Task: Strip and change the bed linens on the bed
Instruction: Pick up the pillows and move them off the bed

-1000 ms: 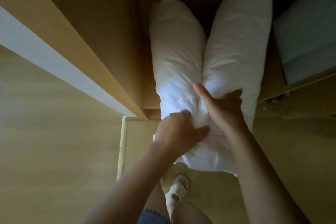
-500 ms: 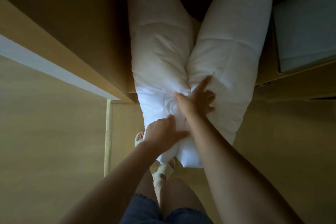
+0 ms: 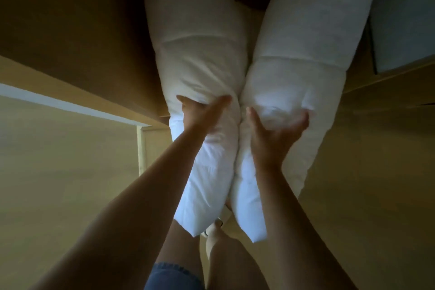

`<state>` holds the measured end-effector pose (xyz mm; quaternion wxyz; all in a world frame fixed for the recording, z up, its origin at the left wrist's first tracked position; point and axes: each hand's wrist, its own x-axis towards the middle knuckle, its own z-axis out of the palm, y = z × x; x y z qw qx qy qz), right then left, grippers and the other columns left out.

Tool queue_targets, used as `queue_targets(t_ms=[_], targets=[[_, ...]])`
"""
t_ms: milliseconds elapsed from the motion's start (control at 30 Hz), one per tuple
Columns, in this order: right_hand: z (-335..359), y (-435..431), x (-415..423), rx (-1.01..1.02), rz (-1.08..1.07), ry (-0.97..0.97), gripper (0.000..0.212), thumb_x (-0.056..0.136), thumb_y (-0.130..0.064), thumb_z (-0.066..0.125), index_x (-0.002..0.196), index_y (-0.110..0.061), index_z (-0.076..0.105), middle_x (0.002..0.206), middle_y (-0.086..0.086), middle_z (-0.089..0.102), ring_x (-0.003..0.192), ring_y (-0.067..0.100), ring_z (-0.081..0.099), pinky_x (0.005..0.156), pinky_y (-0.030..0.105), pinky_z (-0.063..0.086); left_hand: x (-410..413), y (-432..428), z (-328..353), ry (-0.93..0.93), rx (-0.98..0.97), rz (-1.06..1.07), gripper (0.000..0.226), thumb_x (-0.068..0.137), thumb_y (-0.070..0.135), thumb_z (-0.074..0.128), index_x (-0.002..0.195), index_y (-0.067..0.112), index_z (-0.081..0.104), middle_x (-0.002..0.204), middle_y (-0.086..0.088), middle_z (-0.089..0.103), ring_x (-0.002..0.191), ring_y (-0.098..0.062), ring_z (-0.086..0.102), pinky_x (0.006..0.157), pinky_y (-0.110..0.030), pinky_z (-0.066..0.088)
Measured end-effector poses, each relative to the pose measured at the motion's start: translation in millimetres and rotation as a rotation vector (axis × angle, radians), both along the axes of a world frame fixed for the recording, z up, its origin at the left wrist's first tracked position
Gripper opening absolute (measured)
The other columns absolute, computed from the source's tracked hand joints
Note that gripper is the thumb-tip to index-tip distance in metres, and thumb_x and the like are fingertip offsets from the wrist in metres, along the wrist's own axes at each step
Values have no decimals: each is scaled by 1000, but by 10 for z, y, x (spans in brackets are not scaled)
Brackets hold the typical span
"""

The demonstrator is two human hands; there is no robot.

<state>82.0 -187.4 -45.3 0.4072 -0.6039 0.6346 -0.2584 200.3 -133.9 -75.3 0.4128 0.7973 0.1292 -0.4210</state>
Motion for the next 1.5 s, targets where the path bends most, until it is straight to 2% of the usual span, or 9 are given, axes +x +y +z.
queue_targets(t_ms=[133,267,433,633,900,1000,1167,1433,1500], targets=[[100,-325,232,157,-15,156,135,58,-55,82,147,-33,-15,152,22,13,137,41,19,104,60,26,-64,-83,117,-135,45,90,132,63,69,70,150,12,-11,152,-13,29,137,-31,33,107,-36,29],[23,-407,390,162,13,279,136,59,-58,80,148,-27,-19,149,26,18,138,38,19,108,64,18,47,-241,127,-152,36,264,134,59,68,74,151,13,-6,155,-12,23,139,-30,28,109,-38,26],[-168,-558,539,124,25,335,115,67,-51,78,149,-15,7,136,17,36,121,35,42,101,46,37,218,-418,-69,-163,138,254,121,63,58,78,146,3,9,148,-14,21,137,-29,23,111,-36,24],[-421,-647,357,-6,232,421,89,83,-45,66,144,1,21,138,17,43,124,34,43,98,37,33,242,-280,-334,-332,252,175,87,81,51,65,138,-1,25,141,-15,37,129,-31,39,104,-35,32],[-97,-379,-200,-49,389,334,36,83,-33,64,115,-18,58,103,8,69,97,32,62,70,28,36,-380,265,64,-464,128,56,34,82,37,67,96,10,54,88,-5,63,93,-28,63,69,-27,42],[228,-221,-508,-39,477,255,25,81,-30,64,104,-19,61,96,4,69,87,29,62,68,26,38,-771,542,436,-549,94,-10,31,85,34,64,99,7,59,92,-11,67,92,-31,64,67,-27,41],[868,131,-956,-17,718,184,20,75,-25,69,89,-23,54,68,-14,46,71,16,46,64,24,33,-1406,1232,1157,-602,105,60,36,83,31,64,101,0,61,99,-18,68,94,-33,64,71,-31,46],[1231,1285,-1388,78,1068,265,32,76,-32,71,102,-14,61,99,6,66,94,29,61,71,27,39,-2265,2628,1702,-486,123,264,17,82,15,66,91,0,65,96,-24,68,93,-34,64,69,-35,47],[1251,1630,-1408,3,1152,280,32,76,-30,70,101,-12,61,100,10,67,93,32,62,66,27,36,-2505,3043,1625,-456,61,366,7,82,7,66,79,1,65,74,-20,67,79,-26,65,59,-30,43]])
